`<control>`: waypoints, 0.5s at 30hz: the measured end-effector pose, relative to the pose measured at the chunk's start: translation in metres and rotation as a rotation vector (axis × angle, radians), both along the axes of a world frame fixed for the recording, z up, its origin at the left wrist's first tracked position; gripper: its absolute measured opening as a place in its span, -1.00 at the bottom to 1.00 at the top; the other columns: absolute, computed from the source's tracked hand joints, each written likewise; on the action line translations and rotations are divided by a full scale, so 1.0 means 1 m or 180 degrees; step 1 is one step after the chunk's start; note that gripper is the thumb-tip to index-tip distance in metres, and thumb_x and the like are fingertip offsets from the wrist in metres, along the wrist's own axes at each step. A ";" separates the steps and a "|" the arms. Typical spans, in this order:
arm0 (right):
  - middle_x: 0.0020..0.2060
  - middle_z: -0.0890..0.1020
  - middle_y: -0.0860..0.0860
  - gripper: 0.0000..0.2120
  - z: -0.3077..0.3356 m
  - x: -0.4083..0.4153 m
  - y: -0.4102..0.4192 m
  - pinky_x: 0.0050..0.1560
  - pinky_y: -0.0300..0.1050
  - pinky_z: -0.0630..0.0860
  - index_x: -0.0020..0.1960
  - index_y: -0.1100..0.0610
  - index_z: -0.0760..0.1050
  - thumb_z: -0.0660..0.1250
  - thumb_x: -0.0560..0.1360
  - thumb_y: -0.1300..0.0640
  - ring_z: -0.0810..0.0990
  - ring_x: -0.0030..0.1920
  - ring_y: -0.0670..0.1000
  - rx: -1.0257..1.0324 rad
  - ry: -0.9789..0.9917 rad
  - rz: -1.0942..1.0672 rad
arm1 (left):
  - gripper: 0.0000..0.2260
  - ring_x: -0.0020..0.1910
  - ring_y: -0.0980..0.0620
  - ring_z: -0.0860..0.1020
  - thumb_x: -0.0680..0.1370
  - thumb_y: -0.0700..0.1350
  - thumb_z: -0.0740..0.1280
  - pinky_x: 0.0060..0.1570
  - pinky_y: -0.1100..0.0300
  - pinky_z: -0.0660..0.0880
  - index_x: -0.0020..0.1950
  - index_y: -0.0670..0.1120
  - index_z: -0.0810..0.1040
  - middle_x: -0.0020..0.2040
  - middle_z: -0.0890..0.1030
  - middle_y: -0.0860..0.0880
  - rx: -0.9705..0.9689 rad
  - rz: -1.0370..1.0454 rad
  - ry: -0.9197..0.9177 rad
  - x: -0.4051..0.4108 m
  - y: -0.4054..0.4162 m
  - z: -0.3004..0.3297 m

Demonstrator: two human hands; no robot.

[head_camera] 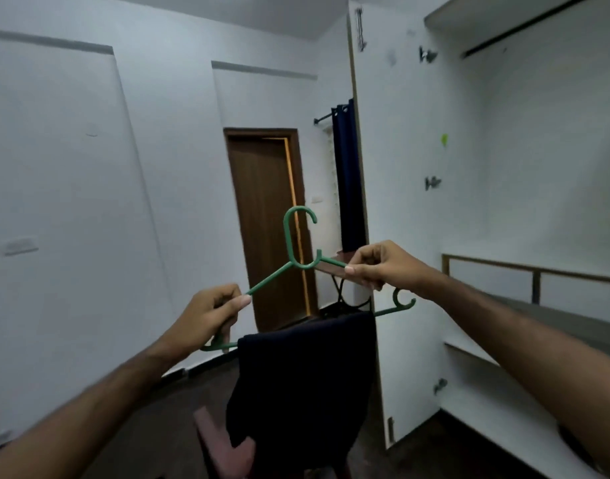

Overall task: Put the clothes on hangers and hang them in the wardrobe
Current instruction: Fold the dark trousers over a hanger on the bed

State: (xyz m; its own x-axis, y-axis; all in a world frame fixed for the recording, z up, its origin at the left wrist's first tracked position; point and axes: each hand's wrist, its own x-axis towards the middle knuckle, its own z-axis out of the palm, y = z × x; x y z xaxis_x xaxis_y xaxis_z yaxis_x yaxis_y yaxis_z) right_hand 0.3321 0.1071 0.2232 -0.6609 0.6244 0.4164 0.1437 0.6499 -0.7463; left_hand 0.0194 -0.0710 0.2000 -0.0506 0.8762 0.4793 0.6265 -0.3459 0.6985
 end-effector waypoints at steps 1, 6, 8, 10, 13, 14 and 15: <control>-0.32 0.62 0.05 -0.78 0.026 0.009 0.007 -0.31 -0.21 0.47 -0.04 0.21 0.66 0.46 0.55 0.03 0.53 -0.33 -0.03 0.0024 -0.0036 -0.0084 | -0.69 -0.54 -0.33 0.51 0.62 -0.11 0.33 -0.48 -0.15 0.49 -0.28 -0.20 0.41 -0.48 0.43 -0.13 0.0041 -0.0014 -0.0020 0.010 0.011 0.021; -0.24 0.68 -0.04 -0.80 0.134 0.042 0.033 -0.07 0.01 0.54 0.00 0.14 0.64 0.38 0.61 0.00 0.63 -0.18 -0.02 0.0580 -0.0171 -0.0997 | -0.70 -0.53 -0.25 0.53 0.63 -0.05 0.33 -0.44 -0.13 0.53 -0.25 -0.18 0.47 -0.48 0.51 -0.08 0.0403 -0.0076 0.0077 0.052 0.062 0.124; 0.00 0.66 -0.01 -0.72 0.156 0.051 0.041 0.08 0.09 0.50 0.17 0.05 0.55 0.29 0.63 -0.13 0.62 0.06 0.10 0.1460 -0.0823 -0.1977 | -0.70 -0.54 -0.21 0.53 0.63 -0.04 0.35 -0.47 -0.07 0.55 -0.26 -0.14 0.49 -0.48 0.53 -0.11 0.0644 -0.0059 0.0094 0.065 0.080 0.153; 0.24 0.54 0.00 -0.59 0.165 0.062 0.046 0.25 0.13 0.41 0.36 0.01 0.40 0.23 0.63 -0.20 0.49 0.27 0.12 0.2003 -0.1449 -0.2577 | -0.71 -0.55 -0.16 0.54 0.62 -0.04 0.36 -0.50 0.00 0.56 -0.26 -0.12 0.50 -0.49 0.54 -0.11 0.0796 -0.0053 0.0083 0.073 0.098 0.173; 0.38 0.39 0.03 -0.46 0.163 0.072 0.051 0.31 0.16 0.37 0.48 0.03 0.26 0.26 0.61 -0.18 0.38 0.37 0.15 0.2100 -0.1714 -0.2792 | -0.72 -0.56 -0.03 0.53 0.60 -0.02 0.38 -0.47 0.09 0.55 -0.26 -0.11 0.53 -0.49 0.55 -0.08 0.0881 -0.0094 0.0129 0.081 0.126 0.189; 0.40 0.36 0.02 -0.42 0.161 0.075 0.054 0.32 0.16 0.37 0.51 0.03 0.22 0.28 0.59 -0.17 0.37 0.38 0.15 0.2198 -0.1742 -0.2894 | -0.72 -0.55 0.00 0.51 0.60 -0.01 0.38 -0.46 0.07 0.54 -0.26 -0.10 0.54 -0.48 0.55 -0.08 0.0903 -0.0103 0.0136 0.083 0.136 0.193; 0.42 0.33 0.01 -0.39 0.160 0.076 0.058 0.31 0.14 0.38 0.52 0.03 0.19 0.29 0.58 -0.16 0.37 0.37 0.15 0.2300 -0.1733 -0.2985 | -0.73 -0.54 0.01 0.51 0.59 -0.01 0.39 -0.44 0.03 0.53 -0.26 -0.09 0.54 -0.48 0.55 -0.07 0.0931 -0.0118 0.0141 0.085 0.146 0.197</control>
